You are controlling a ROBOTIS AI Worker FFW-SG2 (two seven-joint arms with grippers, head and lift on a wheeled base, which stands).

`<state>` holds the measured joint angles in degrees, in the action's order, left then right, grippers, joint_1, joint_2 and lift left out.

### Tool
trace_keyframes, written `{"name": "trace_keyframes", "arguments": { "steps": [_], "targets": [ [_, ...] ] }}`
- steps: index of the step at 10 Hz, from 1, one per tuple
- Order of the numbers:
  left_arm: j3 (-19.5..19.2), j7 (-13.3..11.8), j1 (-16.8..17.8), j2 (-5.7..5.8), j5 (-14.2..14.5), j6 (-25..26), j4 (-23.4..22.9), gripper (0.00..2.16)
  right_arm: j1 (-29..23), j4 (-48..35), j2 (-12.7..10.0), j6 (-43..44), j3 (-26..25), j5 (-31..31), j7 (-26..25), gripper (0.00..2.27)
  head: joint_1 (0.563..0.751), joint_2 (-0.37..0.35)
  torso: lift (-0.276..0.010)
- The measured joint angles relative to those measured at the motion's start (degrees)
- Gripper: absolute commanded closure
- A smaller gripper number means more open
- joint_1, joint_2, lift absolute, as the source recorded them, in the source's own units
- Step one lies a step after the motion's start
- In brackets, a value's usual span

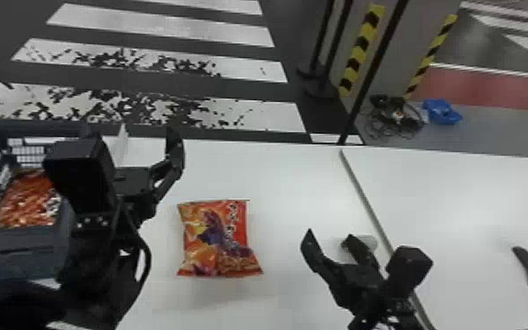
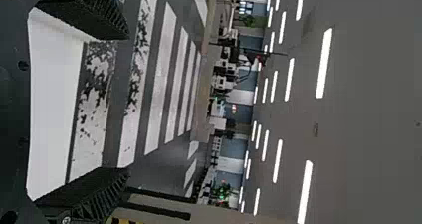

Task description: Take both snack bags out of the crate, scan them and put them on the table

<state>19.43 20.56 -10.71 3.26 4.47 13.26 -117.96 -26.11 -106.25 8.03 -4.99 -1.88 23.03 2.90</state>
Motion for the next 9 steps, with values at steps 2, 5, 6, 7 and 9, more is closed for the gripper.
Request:
{"name": "trace_keyframes", "arguments": {
  "steps": [2,5,6,7,9],
  "targets": [
    [-5.8,-5.8,-2.2,2.63,-0.4,-7.2,1.6,0.06,0.4,-2.7,0.0,-6.0,-1.6,2.8,0.6,0.11,0.695,-0.126,-0.095],
    [-9.9,-14.7,-8.9,3.84,-4.1,-17.4,0.3,0.07,0.9,-7.2,-0.8,-19.8,-3.4,5.9,7.2,0.12,0.695,-0.060,-0.095],
    [-11.3,-16.8,-11.8,4.04,-6.0,-20.5,-0.3,0.07,0.9,-7.4,-1.1,-22.3,-4.1,7.2,7.9,0.12,0.695,-0.051,-0.095],
    [-12.3,-18.5,-13.7,4.22,-6.5,-22.4,-0.6,0.07,1.0,-7.8,-1.2,-26.8,-4.9,9.4,8.0,0.12,0.695,-0.048,-0.095],
    [-14.6,-22.3,-16.9,4.59,-6.2,-25.4,-0.8,0.07,1.4,-9.3,-1.4,-36.3,-6.5,13.1,8.8,0.12,0.695,-0.015,-0.095]
  ]
}}
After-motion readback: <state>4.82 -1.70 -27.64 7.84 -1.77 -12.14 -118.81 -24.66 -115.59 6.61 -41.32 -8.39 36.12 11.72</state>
